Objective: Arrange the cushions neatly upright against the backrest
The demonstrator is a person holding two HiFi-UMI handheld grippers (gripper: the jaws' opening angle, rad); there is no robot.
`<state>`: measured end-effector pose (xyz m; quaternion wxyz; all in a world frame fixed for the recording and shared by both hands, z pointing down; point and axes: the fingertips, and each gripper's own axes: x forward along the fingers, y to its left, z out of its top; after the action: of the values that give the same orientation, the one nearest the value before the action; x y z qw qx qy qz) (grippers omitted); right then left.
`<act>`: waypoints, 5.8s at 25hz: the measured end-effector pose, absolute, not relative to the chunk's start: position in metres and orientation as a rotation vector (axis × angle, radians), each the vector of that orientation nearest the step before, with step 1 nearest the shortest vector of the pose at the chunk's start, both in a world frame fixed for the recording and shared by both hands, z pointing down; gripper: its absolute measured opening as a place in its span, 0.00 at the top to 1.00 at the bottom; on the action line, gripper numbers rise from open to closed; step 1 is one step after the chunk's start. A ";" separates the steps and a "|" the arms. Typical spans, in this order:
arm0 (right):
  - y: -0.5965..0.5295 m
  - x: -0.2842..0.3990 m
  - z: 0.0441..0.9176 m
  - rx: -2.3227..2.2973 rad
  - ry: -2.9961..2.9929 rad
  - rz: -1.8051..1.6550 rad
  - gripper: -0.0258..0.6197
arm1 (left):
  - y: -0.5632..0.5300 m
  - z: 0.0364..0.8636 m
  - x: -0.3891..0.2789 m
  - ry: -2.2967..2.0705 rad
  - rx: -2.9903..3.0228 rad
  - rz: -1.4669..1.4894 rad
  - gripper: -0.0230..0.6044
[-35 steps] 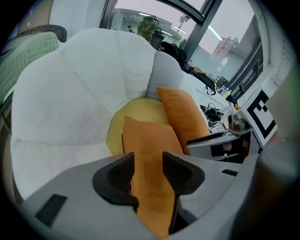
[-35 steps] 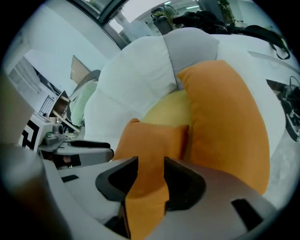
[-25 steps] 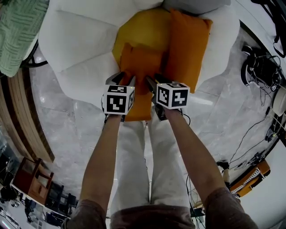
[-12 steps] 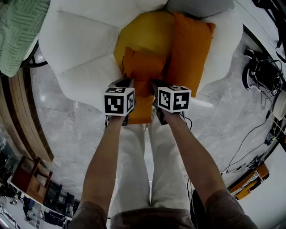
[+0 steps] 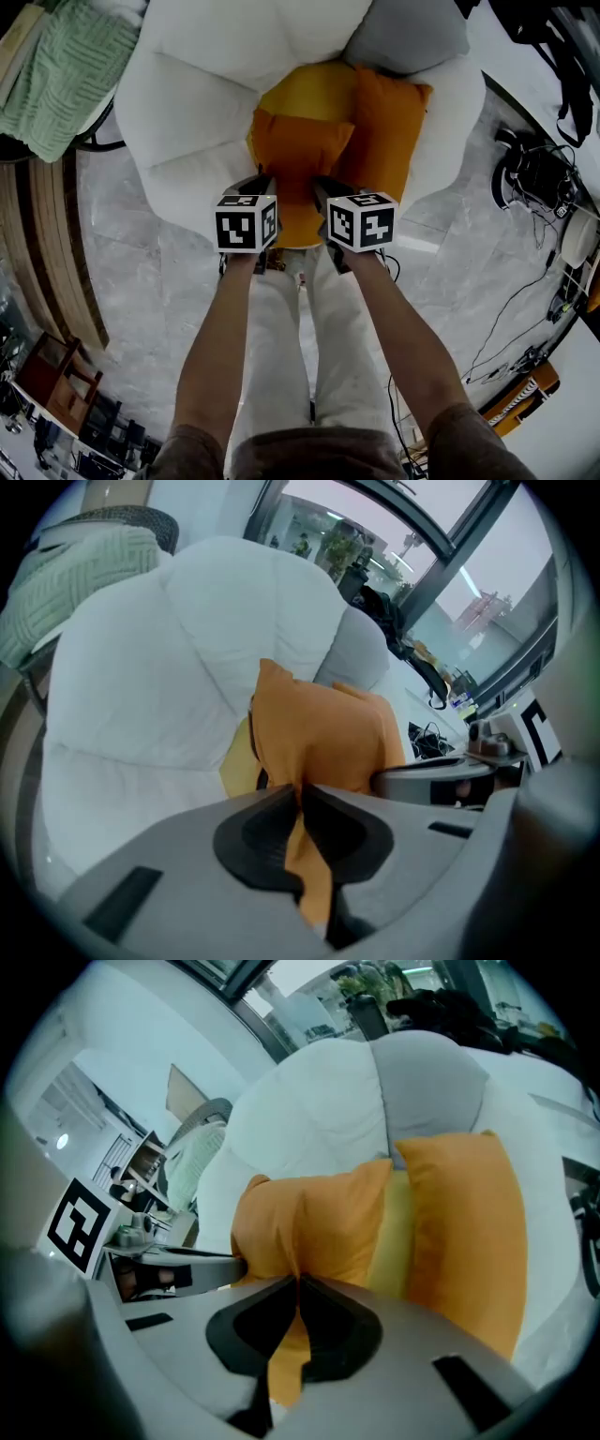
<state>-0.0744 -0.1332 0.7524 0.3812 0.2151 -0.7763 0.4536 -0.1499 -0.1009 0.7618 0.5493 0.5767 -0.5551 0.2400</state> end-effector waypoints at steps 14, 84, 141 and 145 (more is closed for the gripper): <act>-0.258 -0.166 0.581 0.553 -2.332 0.818 0.92 | -0.218 0.593 -0.239 -1.624 1.519 0.403 0.93; -0.284 -0.031 0.587 0.890 -2.265 0.627 0.89 | -0.249 0.605 -0.118 -1.608 1.756 0.465 0.92; -0.332 0.042 0.728 0.557 -2.065 0.841 0.93 | -0.303 0.728 -0.014 -1.412 1.521 0.694 0.95; -0.368 0.003 0.676 0.576 -2.160 0.755 0.93 | -0.339 0.677 -0.053 -1.504 1.557 0.684 0.95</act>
<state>0.0032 -0.3684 0.6763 0.3809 0.2258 -0.8464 0.2959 -0.0535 -0.3389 0.6772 0.4218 0.6219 -0.6006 0.2732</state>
